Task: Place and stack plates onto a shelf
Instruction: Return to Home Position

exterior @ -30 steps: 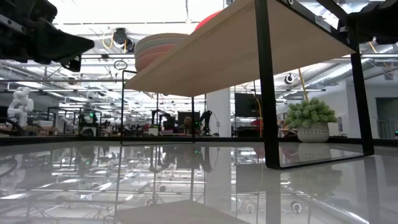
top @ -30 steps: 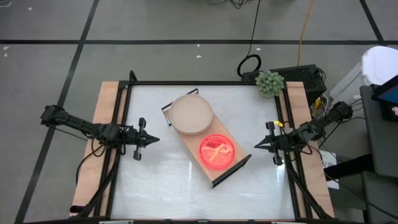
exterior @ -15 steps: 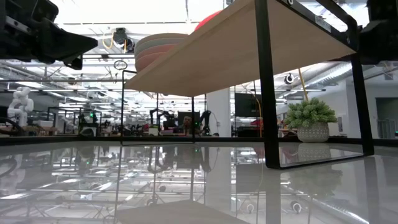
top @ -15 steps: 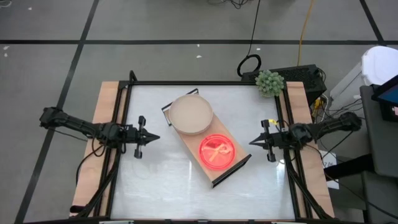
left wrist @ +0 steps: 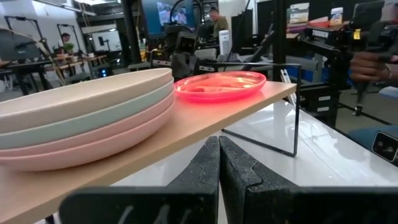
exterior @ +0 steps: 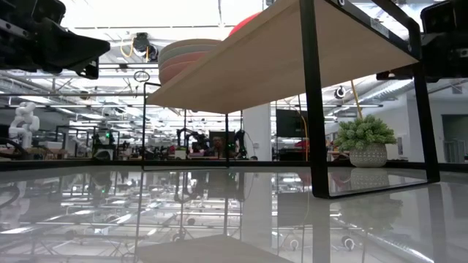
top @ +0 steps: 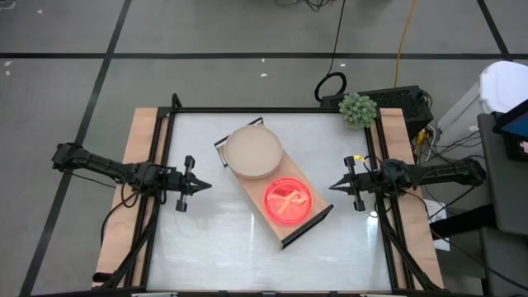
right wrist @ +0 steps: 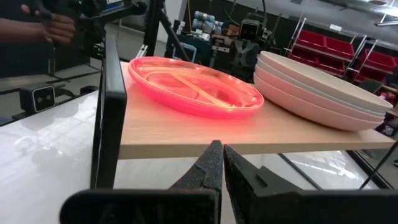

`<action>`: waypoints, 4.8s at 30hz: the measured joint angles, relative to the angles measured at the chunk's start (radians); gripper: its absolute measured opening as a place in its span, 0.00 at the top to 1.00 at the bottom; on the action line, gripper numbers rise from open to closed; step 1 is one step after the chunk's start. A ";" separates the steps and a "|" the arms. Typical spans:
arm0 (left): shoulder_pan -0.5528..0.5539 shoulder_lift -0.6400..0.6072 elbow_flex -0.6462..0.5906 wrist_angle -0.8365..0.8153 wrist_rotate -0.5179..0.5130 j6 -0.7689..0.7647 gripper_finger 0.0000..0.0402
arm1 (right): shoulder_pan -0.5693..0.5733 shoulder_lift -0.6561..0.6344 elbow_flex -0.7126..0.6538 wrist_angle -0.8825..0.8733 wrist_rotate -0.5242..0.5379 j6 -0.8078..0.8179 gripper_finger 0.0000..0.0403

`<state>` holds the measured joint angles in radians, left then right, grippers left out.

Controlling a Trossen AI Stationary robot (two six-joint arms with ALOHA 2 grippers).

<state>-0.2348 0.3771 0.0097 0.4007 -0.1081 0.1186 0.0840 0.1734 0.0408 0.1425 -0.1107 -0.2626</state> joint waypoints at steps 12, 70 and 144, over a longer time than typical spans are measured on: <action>0.023 -0.001 0.000 -0.033 0.011 -0.016 1.00 | -0.062 -0.001 -0.002 0.000 -0.051 -0.005 1.00; 0.098 -0.374 0.001 -0.322 -0.019 0.011 1.00 | -0.077 -0.170 -0.004 -0.109 0.010 0.015 1.00; 0.281 -0.371 0.001 -0.388 0.134 -0.071 0.96 | -0.077 -0.170 -0.004 -0.108 0.009 0.015 1.00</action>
<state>0.0463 0.0063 0.0109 0.0124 0.0261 0.0475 0.0071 0.0032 0.0372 0.0341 -0.1013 -0.2478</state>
